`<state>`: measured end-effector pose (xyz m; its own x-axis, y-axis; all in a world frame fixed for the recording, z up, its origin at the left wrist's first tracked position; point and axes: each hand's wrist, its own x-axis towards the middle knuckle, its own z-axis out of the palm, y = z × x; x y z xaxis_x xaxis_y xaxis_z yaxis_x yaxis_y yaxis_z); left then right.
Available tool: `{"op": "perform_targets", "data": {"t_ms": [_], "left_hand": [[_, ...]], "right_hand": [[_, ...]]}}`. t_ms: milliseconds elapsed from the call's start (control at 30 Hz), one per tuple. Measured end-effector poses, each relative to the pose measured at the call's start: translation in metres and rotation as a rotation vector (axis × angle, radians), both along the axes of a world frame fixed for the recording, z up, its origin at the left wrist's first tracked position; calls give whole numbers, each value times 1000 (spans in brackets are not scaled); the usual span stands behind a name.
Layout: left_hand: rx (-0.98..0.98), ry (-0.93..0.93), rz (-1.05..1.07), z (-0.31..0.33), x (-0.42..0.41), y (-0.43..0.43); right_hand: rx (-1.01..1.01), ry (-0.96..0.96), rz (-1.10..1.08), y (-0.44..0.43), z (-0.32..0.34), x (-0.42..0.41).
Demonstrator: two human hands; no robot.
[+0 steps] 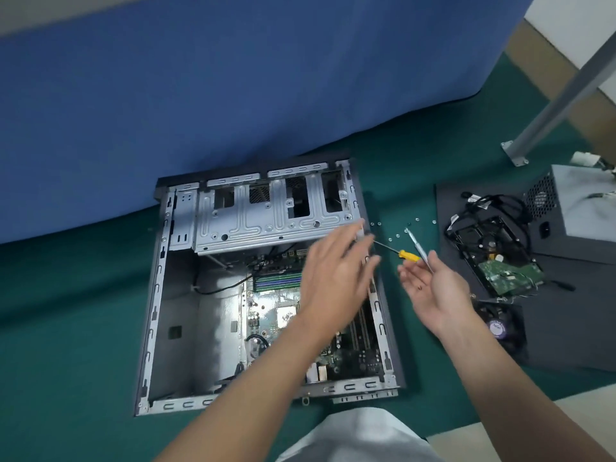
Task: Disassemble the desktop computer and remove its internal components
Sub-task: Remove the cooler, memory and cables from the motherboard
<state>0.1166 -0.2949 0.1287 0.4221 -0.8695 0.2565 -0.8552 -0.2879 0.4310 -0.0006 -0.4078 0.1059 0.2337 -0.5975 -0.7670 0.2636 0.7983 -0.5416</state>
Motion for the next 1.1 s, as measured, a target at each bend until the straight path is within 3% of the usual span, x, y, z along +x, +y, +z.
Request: {"op": "perform_targets", "data": {"t_ms": [133,267,467,633,767,833,933,1100], "left_hand": [[359,-26,189,-10,56,24],[532,-22,205,-20,94,49],[555,-21,278,-24,117,72],[636,-9,279,-25,151,80],[660,5,176,-24,169,85],[682,45,140,-23,174,85],[744,163,86,-19,182,81],[806,374,15,-13,194,77]], "right_hand": [[13,136,120,-1,-37,-2],[-39,316,303,-1,-45,2],[-410,338,250,0,0,6],[-733,250,490,27,60,21],[-907,386,719,53,68,46],[-1018,567,839,64,55,62],[-1000,768,904,81,25,87],[-955,888,724,88,-12,119]]}}
